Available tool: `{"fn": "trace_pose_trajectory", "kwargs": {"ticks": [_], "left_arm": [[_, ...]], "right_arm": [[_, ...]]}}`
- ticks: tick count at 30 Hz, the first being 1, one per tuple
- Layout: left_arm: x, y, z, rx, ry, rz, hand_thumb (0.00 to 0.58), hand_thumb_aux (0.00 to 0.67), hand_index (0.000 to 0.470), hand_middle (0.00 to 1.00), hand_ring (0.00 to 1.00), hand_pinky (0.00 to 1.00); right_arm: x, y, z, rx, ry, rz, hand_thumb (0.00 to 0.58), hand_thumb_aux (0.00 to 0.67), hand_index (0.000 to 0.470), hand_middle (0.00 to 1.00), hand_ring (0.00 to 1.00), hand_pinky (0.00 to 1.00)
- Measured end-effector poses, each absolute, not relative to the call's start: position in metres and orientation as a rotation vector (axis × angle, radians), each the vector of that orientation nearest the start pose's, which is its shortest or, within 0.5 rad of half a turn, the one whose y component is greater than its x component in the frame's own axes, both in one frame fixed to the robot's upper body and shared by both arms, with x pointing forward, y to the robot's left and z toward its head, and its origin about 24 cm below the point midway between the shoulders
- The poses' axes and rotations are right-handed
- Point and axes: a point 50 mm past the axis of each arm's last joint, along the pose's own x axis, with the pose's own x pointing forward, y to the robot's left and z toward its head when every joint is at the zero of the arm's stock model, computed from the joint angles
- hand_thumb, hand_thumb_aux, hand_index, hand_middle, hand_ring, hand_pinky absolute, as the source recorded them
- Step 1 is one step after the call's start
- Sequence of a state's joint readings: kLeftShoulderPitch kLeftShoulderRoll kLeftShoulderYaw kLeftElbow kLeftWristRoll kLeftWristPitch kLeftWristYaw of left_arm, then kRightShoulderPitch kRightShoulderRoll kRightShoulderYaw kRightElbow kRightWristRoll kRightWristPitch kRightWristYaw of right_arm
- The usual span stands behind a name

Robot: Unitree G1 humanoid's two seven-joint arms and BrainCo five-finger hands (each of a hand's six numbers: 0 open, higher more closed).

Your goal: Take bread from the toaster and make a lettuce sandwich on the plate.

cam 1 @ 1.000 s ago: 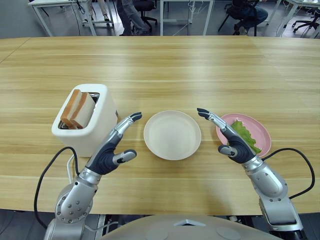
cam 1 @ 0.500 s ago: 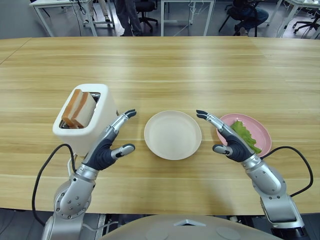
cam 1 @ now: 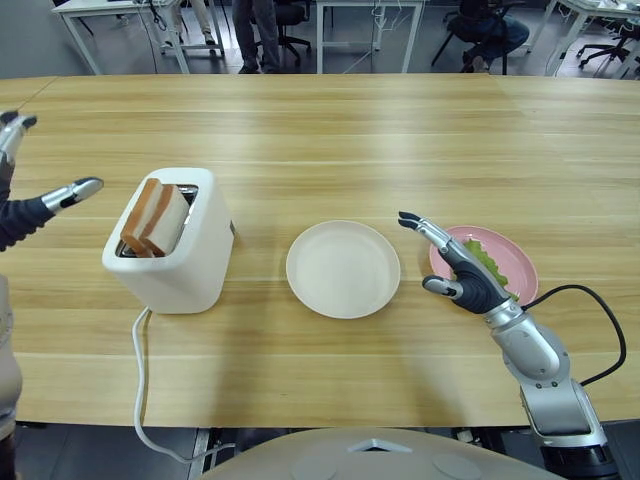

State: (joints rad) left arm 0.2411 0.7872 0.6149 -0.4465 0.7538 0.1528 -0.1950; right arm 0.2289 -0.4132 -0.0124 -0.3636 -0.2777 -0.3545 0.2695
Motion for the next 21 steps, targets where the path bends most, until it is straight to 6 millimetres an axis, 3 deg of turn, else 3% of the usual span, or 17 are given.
{"fn": "trace_pose_trajectory", "kwargs": {"ticks": [3,10,21], "left_arm": [[0.184,0.342,0.208,1.670,0.123,0.480,0.000,0.000,0.000,0.00,0.00,0.00],[0.197,0.334,0.177,1.601,0.255,0.310,0.000,0.000,0.000,0.00,0.00,0.00],[0.214,0.329,0.178,1.492,0.230,0.294,0.000,0.000,0.000,0.00,0.00,0.00]], "right_arm": [[0.196,-0.178,0.106,-0.744,-0.387,0.405,0.000,0.000,0.000,0.00,0.00,0.00],[0.197,-0.180,0.107,-0.756,-0.379,0.409,0.000,0.000,0.000,0.00,0.00,0.00],[0.196,-0.180,0.109,-0.766,-0.383,0.412,0.000,0.000,0.000,0.00,0.00,0.00]]}}
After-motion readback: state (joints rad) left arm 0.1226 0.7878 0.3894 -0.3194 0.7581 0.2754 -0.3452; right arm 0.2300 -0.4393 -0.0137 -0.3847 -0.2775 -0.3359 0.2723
